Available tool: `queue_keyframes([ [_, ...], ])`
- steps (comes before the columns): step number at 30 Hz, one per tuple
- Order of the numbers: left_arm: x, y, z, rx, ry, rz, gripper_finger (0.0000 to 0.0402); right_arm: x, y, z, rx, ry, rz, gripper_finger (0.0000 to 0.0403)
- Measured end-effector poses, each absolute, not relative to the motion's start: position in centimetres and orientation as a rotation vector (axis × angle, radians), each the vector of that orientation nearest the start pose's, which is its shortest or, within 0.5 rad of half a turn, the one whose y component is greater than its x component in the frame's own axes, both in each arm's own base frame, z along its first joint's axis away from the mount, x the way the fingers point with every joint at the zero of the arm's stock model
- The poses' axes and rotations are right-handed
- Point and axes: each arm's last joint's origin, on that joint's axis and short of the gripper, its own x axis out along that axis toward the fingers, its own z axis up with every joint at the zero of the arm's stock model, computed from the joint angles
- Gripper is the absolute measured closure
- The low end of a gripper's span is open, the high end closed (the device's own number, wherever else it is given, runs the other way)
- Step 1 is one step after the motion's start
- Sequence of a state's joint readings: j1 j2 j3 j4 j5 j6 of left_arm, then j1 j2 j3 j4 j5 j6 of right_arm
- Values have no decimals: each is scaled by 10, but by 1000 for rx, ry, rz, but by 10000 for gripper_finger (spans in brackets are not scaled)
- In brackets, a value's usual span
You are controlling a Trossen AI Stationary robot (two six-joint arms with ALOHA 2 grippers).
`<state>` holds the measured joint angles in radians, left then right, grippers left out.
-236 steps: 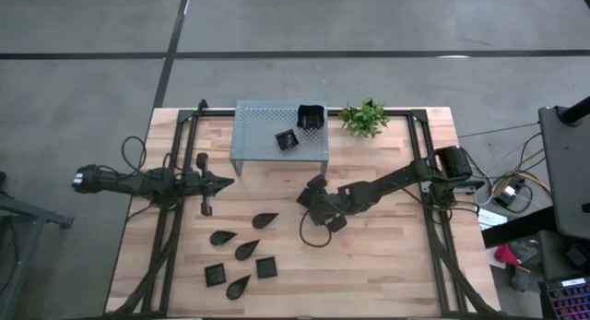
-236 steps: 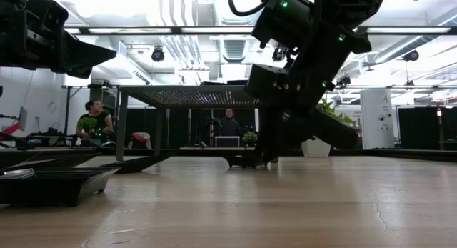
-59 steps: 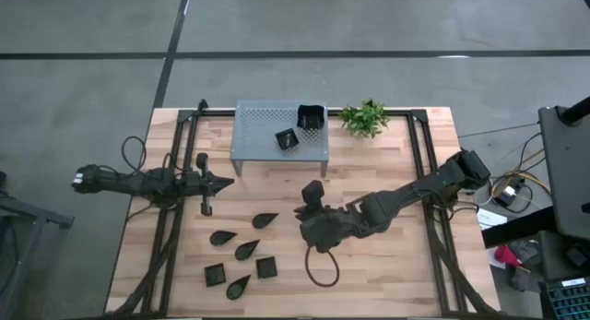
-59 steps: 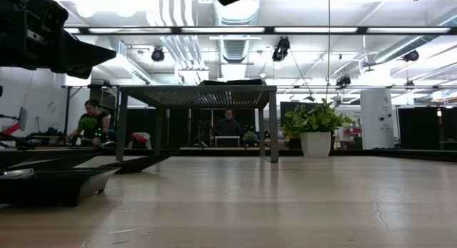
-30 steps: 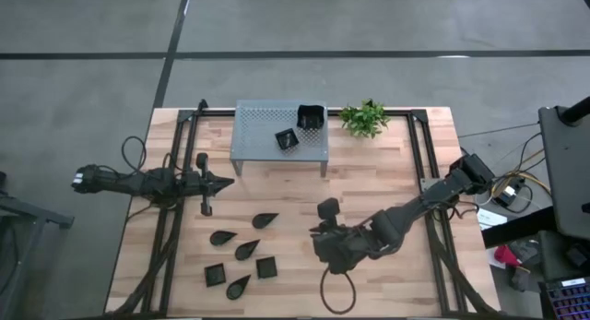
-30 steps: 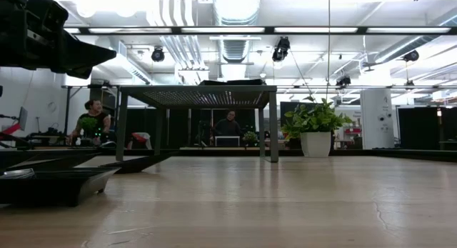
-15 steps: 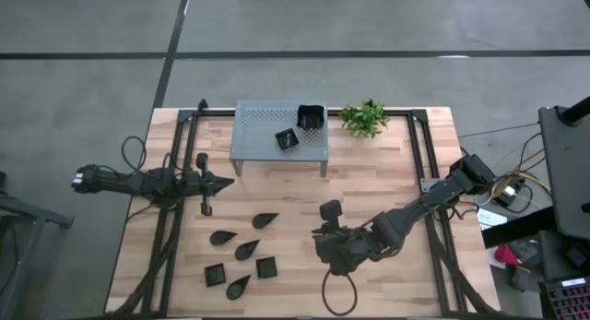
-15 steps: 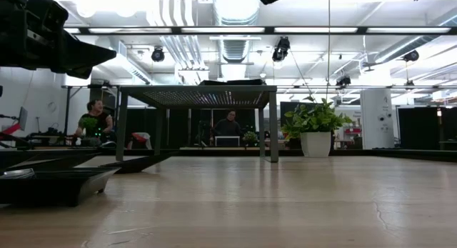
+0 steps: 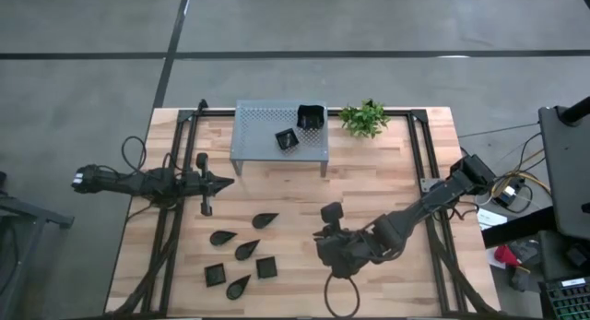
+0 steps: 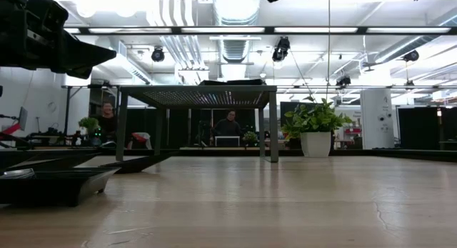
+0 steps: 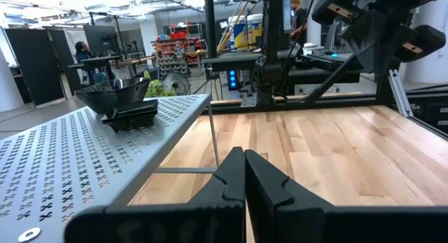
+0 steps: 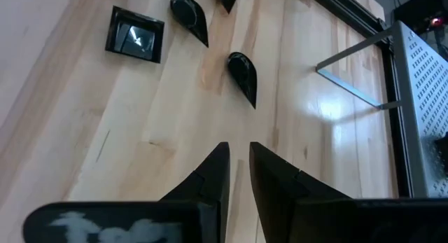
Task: Pick & Place Mini shaped plates
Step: Stack the black square plate on top of the black square plates on the shelf
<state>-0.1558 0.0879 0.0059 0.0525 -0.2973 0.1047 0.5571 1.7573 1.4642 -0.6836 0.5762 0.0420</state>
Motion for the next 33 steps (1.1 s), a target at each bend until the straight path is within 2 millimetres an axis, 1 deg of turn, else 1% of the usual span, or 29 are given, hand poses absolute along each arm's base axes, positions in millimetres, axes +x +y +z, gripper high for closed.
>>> queue_keyframes([
  [6,102,-7,164,111,36,140,401,325,184,270,-471,822,-21,349],
  [11,102,-7,164,111,36,140,401,327,187,266,-478,825,63,346],
  [16,102,-7,164,111,36,140,401,335,193,255,-532,804,172,350],
  [18,102,-7,164,111,36,140,401,344,193,250,-543,760,176,350],
  [20,102,-7,163,112,38,140,401,347,190,243,-576,771,180,349],
  [22,102,-7,164,111,36,139,401,358,189,238,-552,732,164,349],
  [24,102,-7,163,112,41,140,401,362,186,229,-555,748,155,350],
  [26,102,-7,163,112,41,140,401,370,185,222,-552,726,155,350],
  [28,103,-8,163,113,44,139,401,374,185,215,-588,729,170,348],
  [31,103,-8,163,114,47,139,401,386,185,206,-608,709,178,339],
  [33,103,-8,163,114,47,139,401,395,182,198,-616,700,176,326],
])
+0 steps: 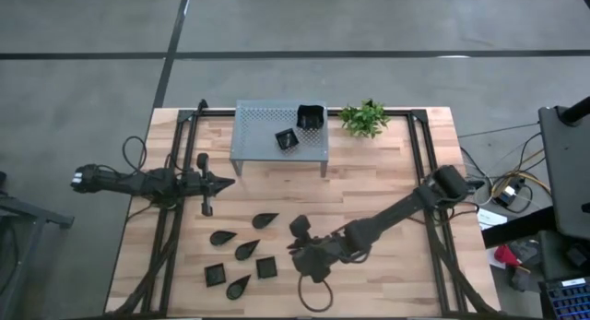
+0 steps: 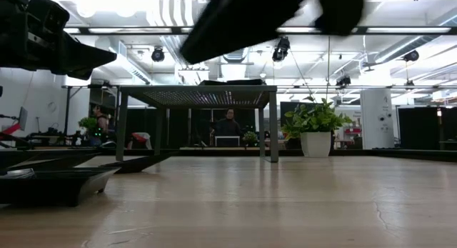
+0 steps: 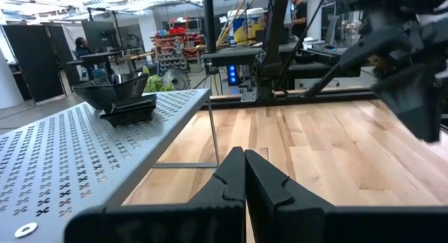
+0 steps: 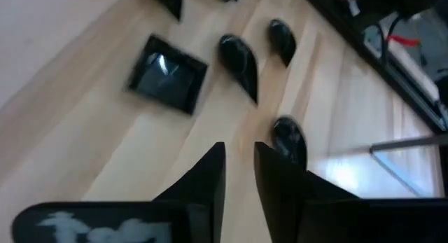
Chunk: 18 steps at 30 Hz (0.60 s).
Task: Pick & Place Mini shaped plates
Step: Stack the black square plate on top of the black square plates on the shelf
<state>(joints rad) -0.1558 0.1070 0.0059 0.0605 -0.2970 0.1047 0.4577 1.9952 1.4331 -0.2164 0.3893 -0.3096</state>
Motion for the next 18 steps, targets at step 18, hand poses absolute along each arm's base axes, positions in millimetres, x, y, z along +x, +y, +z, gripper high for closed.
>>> queue_keyframes([
  [18,104,-8,162,116,59,139,401,441,151,164,-548,711,237,243],
])
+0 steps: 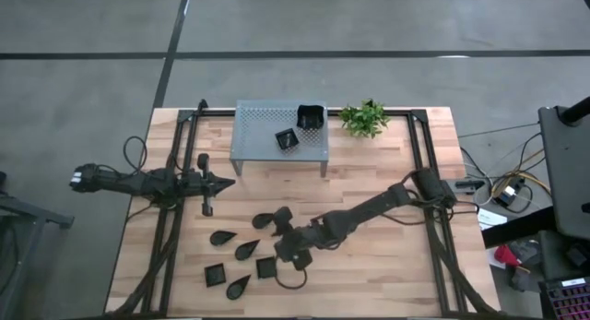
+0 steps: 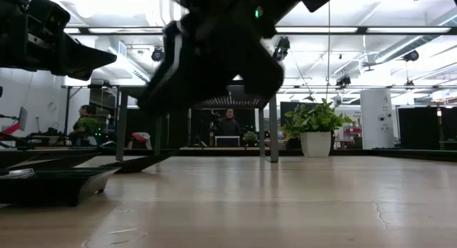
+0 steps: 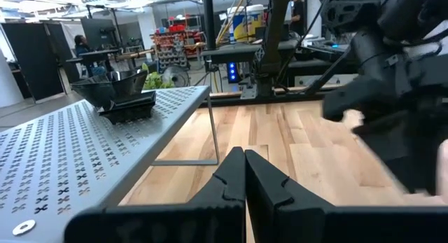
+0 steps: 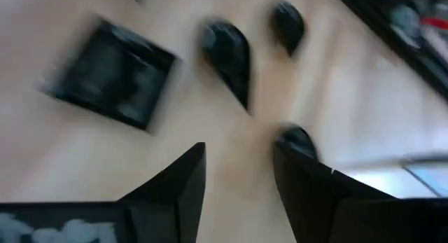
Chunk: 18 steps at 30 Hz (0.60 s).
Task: Pick & Place Mini shaped plates
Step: Stack the black square plate on top of the black square plates on the shelf
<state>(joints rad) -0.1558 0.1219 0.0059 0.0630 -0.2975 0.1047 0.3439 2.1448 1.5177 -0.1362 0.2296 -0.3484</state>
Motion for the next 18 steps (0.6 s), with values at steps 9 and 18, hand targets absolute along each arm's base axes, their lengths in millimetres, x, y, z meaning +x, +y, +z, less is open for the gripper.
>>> queue_keyframes([
  [9,104,-8,162,116,59,139,401,438,178,168,-292,633,398,265],
  [18,104,-8,162,116,59,139,401,428,207,165,-259,615,331,279],
])
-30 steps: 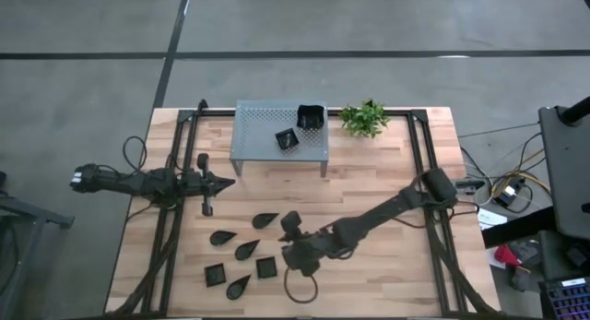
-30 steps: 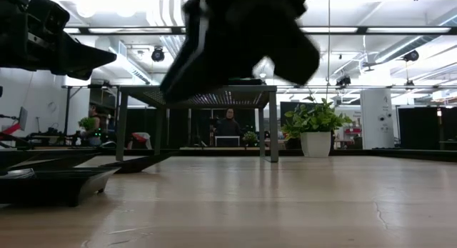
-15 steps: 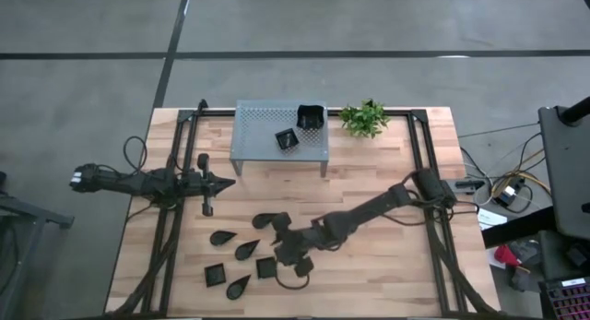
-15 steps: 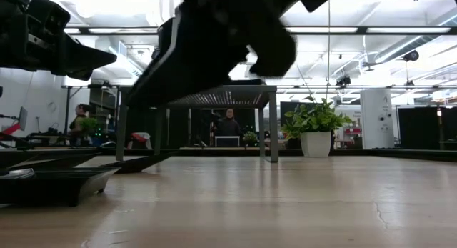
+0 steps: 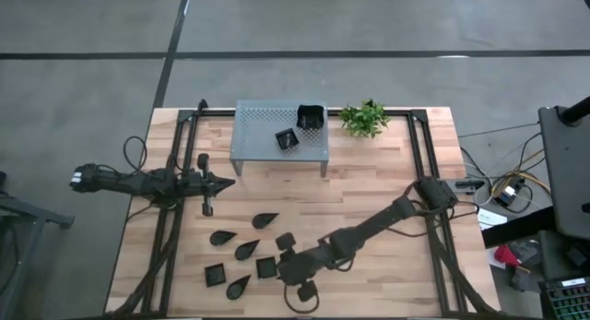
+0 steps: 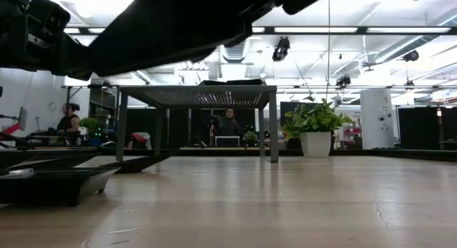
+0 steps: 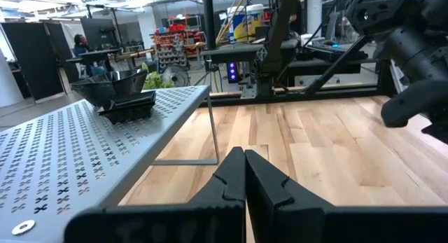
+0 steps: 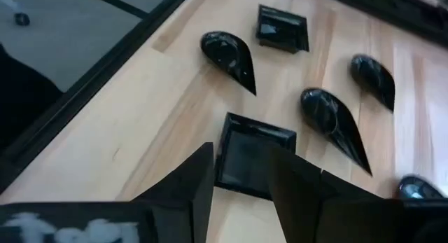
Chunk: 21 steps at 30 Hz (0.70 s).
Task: Pick & Place Mini shaped plates
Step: Stack the black square plate on top of the black square plates on the shelf
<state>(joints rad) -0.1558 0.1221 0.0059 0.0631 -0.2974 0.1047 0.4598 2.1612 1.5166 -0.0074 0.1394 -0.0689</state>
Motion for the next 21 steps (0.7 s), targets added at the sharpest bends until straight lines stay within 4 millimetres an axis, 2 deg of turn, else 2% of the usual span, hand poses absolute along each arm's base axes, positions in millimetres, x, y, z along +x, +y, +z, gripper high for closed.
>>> queue_keyframes([
  [5,104,-8,162,116,59,139,401,426,213,164,-212,611,306,273],
  [10,104,-8,162,116,59,138,401,428,224,151,-244,579,304,254],
  [14,104,-8,162,116,59,138,401,435,226,141,-254,600,255,241],
  [21,104,-8,162,117,59,139,401,448,233,137,-234,633,241,235],
])
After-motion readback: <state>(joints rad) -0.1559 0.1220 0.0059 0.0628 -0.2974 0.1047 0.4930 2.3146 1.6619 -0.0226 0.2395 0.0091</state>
